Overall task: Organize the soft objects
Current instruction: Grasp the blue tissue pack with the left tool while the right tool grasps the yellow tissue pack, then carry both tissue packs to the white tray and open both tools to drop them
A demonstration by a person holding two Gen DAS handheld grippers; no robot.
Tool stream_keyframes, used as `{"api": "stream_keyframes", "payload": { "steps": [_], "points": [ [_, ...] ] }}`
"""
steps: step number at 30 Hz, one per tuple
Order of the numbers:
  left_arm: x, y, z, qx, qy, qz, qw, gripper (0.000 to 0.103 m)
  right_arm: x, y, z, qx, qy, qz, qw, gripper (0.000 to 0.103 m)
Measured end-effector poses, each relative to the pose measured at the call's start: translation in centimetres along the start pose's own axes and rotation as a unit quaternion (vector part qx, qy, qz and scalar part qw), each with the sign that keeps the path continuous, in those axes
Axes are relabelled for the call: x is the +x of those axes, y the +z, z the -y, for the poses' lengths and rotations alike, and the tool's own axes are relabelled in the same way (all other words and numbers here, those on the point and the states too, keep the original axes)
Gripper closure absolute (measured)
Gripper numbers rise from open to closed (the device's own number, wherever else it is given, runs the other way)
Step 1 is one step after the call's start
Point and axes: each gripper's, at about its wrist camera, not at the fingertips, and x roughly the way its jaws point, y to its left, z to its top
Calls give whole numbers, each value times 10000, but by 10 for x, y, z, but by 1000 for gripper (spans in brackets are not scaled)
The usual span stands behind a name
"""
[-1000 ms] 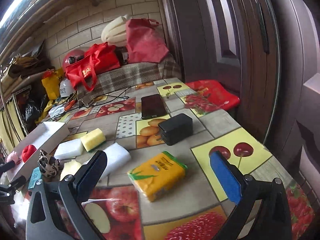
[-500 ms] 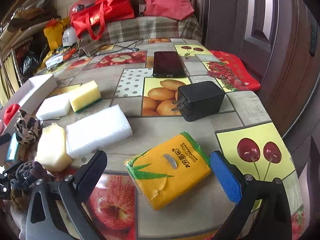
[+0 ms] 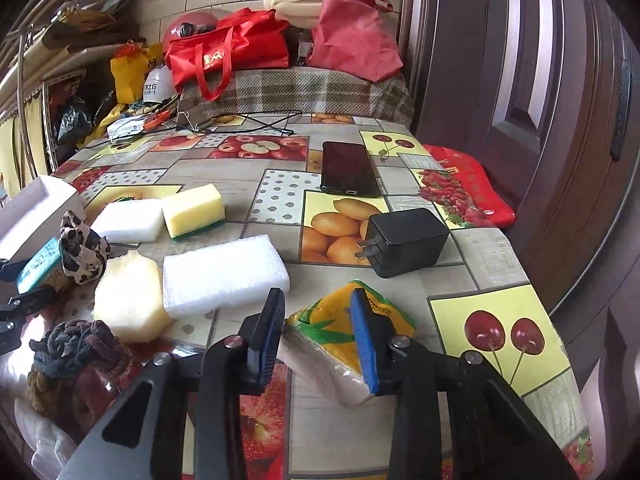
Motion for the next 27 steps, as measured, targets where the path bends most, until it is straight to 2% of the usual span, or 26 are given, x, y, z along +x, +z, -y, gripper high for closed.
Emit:
{"api": "stream_keyframes", "payload": {
  "steps": [1,3,4,5,10,15,16,17,18,19,23,27],
  "points": [
    [1,0,-2,-31,-33,-31,10000,53,-1,1,4,113,59,35,9999,65],
    [5,0,-5,-89,-105,-112,9998,53,-6,-1,15,416,153,158,9989,34],
    [7,0,-5,-101,-138,-149,9997,53,-8,-3,21,559,194,159,9981,9],
    [8,1,-6,-102,-168,-181,9996,53,-10,-5,25,666,205,134,9975,3],
    [11,1,-1,-32,-279,-262,9993,53,-5,-11,34,817,133,-225,9963,3],
    [12,1,0,-31,-353,-265,9990,53,22,-7,21,529,49,-776,9956,3],
    [12,2,0,-28,-383,-261,9989,53,27,-5,16,422,27,-852,9955,6],
    [11,2,0,-31,-427,-245,9988,53,32,-5,12,315,8,-920,9953,30],
    [10,2,-1,-45,-457,-209,9987,53,35,-4,9,246,22,-986,9948,44],
    [8,1,-2,-62,-465,-158,9988,54,34,-4,9,217,47,-961,9951,54],
    [-7,-1,-3,-73,-362,219,9991,54,15,-4,13,273,52,-513,9983,54],
    [-36,-7,7,114,73,942,9955,53,-25,-7,18,499,70,560,9972,54]
  ]
}}
